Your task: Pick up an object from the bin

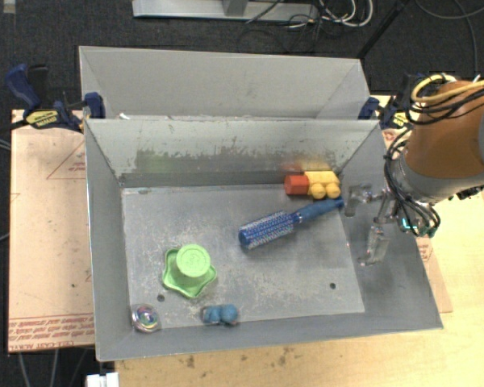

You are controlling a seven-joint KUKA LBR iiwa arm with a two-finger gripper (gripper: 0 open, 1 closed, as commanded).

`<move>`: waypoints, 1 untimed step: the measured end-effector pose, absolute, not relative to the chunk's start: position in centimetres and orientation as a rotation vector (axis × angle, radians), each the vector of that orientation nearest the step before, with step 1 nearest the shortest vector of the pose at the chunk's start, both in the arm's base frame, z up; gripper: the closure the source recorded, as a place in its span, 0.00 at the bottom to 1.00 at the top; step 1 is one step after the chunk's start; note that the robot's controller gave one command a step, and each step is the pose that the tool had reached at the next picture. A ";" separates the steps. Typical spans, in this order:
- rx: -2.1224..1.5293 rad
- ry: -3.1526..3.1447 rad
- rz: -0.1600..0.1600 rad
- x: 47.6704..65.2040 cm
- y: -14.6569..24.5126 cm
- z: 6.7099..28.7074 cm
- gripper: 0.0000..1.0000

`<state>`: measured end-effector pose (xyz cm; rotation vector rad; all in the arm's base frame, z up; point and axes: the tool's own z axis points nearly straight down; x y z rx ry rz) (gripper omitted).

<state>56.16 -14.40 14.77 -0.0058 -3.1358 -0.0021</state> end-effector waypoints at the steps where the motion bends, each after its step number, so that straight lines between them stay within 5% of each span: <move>1: 0.026 -3.143 -0.007 59.8 -8.8 11.2 0.00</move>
Offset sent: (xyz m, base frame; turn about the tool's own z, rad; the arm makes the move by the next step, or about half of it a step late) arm 0.0349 0.0506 -0.0330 -0.0131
